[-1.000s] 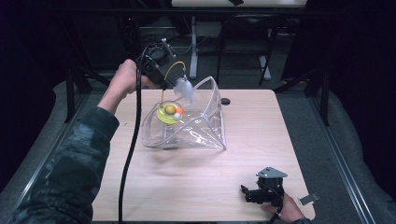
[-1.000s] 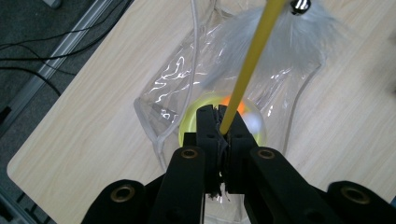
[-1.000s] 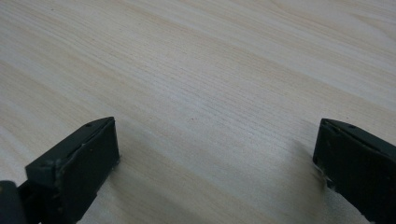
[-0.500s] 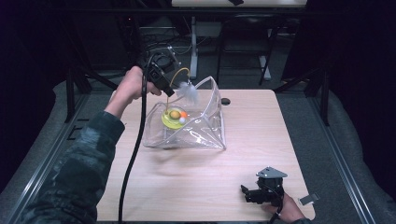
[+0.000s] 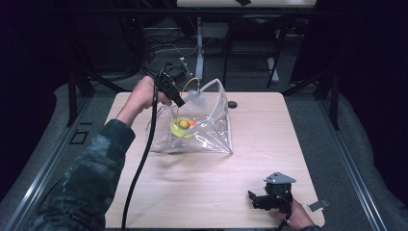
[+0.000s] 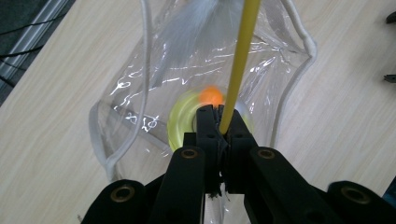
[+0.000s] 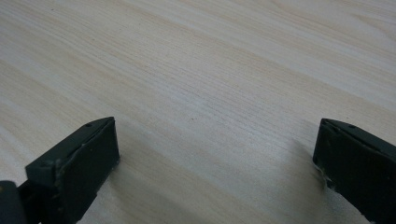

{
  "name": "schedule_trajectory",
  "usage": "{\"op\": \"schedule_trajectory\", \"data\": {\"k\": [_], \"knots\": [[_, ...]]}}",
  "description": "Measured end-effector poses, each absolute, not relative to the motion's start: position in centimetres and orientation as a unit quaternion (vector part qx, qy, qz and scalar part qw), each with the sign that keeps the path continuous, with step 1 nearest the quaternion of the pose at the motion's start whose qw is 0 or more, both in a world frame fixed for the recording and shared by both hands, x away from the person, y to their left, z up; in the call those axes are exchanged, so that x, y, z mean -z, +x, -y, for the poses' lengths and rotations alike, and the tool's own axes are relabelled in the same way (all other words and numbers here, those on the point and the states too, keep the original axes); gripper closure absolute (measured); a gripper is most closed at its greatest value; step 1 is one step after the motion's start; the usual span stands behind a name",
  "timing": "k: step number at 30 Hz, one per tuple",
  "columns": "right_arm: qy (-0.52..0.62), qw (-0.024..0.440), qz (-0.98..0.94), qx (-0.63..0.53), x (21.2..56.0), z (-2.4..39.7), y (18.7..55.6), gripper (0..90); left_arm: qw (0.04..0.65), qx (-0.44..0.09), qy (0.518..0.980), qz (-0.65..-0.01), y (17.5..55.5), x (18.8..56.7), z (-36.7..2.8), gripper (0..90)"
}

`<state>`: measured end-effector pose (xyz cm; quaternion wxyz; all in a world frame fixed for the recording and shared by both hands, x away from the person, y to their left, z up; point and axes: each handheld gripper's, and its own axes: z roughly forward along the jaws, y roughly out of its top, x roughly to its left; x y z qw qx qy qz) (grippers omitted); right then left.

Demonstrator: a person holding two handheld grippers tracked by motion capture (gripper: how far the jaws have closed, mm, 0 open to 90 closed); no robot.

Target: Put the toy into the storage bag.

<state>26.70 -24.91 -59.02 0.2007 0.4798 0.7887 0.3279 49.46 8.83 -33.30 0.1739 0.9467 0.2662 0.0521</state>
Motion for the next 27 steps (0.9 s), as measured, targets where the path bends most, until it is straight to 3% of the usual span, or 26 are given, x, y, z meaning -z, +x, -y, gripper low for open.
{"op": "schedule_trajectory", "data": {"k": [27], "knots": [[0.473,0.2,-0.799,-0.313,58.7,25.1,26.7,0.0,0.166,-0.021,0.947,-0.275,49.9,39.2,-8.4,87.8]]}}
